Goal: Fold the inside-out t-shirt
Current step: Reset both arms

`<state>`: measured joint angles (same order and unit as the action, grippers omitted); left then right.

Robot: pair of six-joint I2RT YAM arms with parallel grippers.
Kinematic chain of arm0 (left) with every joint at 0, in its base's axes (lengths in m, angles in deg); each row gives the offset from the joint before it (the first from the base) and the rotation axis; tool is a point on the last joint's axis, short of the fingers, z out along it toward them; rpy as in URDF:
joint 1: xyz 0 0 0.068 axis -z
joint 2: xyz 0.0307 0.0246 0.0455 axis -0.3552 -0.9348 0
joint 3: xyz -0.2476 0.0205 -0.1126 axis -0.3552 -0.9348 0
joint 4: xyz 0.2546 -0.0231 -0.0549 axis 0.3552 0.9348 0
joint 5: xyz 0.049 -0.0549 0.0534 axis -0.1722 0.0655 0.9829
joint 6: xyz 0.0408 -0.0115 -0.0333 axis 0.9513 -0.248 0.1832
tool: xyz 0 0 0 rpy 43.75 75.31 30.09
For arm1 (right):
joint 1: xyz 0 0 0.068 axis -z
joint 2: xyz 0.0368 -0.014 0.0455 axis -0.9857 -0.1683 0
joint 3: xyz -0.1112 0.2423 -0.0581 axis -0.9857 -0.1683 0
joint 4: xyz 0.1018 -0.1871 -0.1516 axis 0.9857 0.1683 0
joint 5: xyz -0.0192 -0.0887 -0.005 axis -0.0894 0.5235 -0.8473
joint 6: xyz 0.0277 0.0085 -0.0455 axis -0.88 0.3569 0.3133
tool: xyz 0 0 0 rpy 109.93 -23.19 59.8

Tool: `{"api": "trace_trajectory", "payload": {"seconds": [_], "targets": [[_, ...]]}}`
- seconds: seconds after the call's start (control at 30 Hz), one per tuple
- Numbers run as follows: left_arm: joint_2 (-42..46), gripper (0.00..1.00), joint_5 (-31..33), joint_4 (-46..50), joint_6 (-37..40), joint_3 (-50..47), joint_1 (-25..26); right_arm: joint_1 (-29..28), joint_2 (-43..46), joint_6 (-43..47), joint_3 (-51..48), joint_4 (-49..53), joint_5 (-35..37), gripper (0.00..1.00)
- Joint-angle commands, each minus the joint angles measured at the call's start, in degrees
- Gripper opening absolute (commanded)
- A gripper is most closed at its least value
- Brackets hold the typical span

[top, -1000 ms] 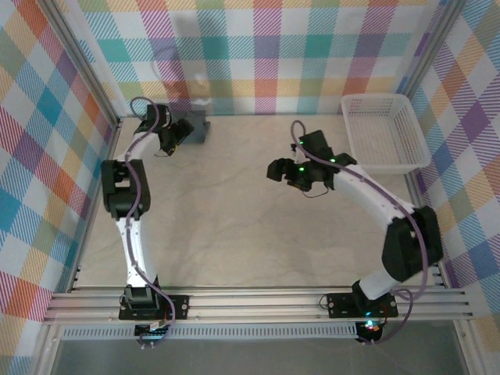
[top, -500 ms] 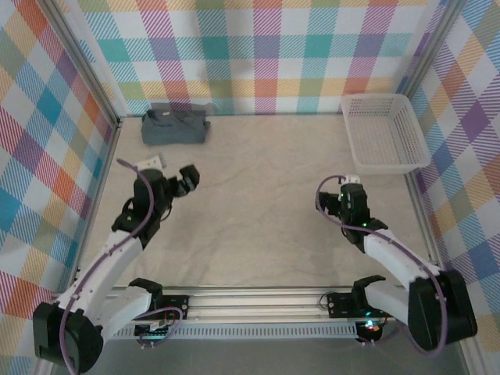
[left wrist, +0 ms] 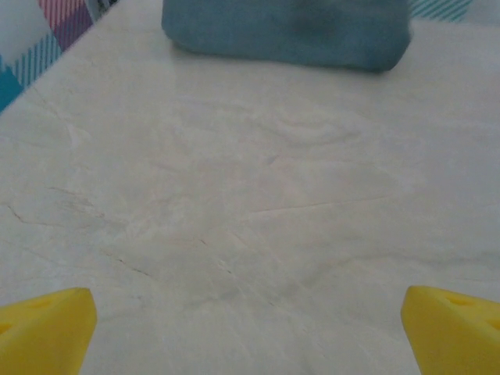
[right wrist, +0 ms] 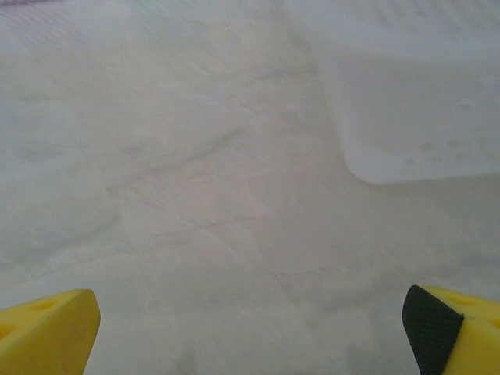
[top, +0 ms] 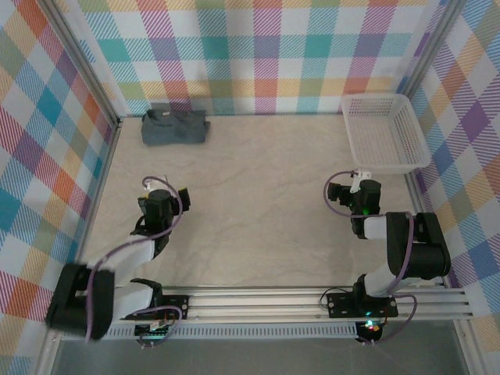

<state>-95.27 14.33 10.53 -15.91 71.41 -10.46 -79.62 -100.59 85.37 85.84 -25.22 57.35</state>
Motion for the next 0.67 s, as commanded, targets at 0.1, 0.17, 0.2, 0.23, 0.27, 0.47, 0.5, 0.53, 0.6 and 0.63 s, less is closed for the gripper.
{"api": "trace_trajectory", "payload": {"seconds": [0.1, 0.17, 0.2, 0.23, 0.27, 0.47, 0.5, 0.53, 0.6, 0.63], "targets": [[-17.44, 1.0, -9.69, -19.01, 4.98, 3.37, -5.19, -0.68, -0.02, 0.47, 0.18, -5.39, -2.63, 1.0], [-19.97, 1.0, -9.41, -25.21, 4.66, 2.3, -5.72, -0.69, 0.03, 0.52, 0.26, -5.19, -2.44, 1.0], [-18.95, 1.0, -9.57, -19.25, 4.45, 3.73, -5.86, -0.73, -0.01, 0.52, 0.21, -5.27, -2.43, 1.0], [-20.42, 1.0, -9.09, -24.15, 4.83, 2.93, -5.7, -0.74, -0.01, 0.51, 0.32, -5.19, -2.46, 1.0], [-19.27, 1.0, -9.15, -20.42, 4.51, 3.72, -5.68, -0.77, -0.06, 0.53, 0.34, -5.23, -2.46, 1.0], [-19.65, 1.0, -9.26, -21.15, 4.85, 3.58, -5.6, -1.06, -0.35, 1.35, 1.28, -3.79, -3.33, 1.0], [-19.47, 1.0, -9.33, -20.86, 4.84, 3.59, -5.6, -1.04, -0.45, 1.39, 1.32, -3.7, -3.46, 1.0], [-19.54, 1.0, -9.27, -21.04, 4.85, 3.61, -5.58, -1.07, -0.41, 1.39, 1.37, -3.58, -3.48, 1.0], [-19.54, 1.0, -9.42, -20.96, 4.85, 3.63, -5.55, -1.09, -0.37, 1.39, 1.25, -3.81, -3.5, 1.0], [-19.54, 1.0, -9.44, -20.95, 4.84, 3.59, -5.59, -1.11, -0.16, 1.44, 0.78, -4.49, -3.5, 1.0]]}}
